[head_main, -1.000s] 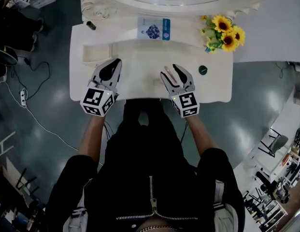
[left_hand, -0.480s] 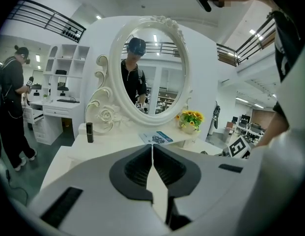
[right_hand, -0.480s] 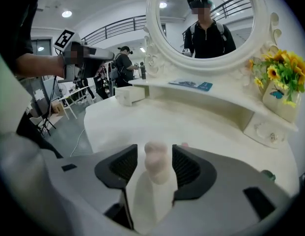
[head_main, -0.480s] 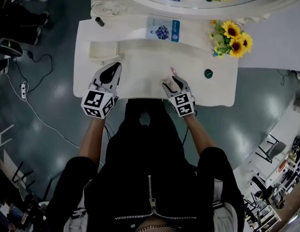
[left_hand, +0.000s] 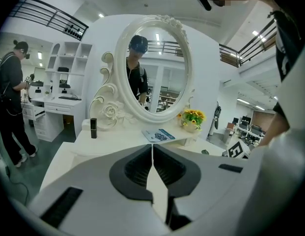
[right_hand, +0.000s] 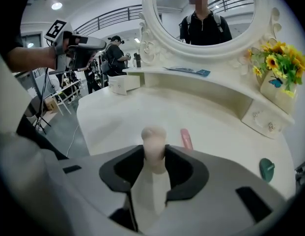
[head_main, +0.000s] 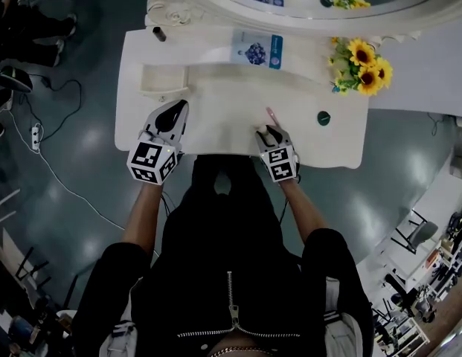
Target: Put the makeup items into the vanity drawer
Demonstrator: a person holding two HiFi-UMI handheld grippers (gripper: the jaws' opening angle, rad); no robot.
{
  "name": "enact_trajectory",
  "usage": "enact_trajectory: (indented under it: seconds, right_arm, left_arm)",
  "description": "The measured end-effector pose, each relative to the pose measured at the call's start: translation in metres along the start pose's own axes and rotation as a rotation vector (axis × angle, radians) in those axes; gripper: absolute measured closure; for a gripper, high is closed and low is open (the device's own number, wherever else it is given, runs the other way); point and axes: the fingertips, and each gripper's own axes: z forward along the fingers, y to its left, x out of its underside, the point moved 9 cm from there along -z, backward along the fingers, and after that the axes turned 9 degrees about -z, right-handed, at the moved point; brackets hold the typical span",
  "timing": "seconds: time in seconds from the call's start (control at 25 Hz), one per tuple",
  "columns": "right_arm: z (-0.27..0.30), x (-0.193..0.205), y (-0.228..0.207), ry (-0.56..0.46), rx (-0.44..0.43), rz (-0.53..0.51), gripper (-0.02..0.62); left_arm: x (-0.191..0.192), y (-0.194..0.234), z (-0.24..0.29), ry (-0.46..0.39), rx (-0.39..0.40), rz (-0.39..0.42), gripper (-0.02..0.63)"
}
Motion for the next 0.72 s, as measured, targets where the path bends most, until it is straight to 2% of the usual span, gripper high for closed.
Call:
enact_trajectory:
  seconds: [0.32, 0.48, 0.72]
  right_arm:
    - [-0.005, -0.009, -0.002, -0.038, 0.004, 0.0, 0.459]
    - [-0.022, -0.039, -0.011, -0.139, 0.033, -0.001, 0.46]
    - [-0.064, -0.106, -0.03, -0.321, 0.112, 0.021, 0.462]
  left_arm:
    - [-0.004, 0.003, 0.0, -0.009, 0.005, 0.002, 0.58]
    - [-0.009, 0.008, -0.003, -0.03, -0.002, 0.006, 0.58]
    - [-0.022, 0.02, -0.01, -0.08, -0.023, 0.017, 0.58]
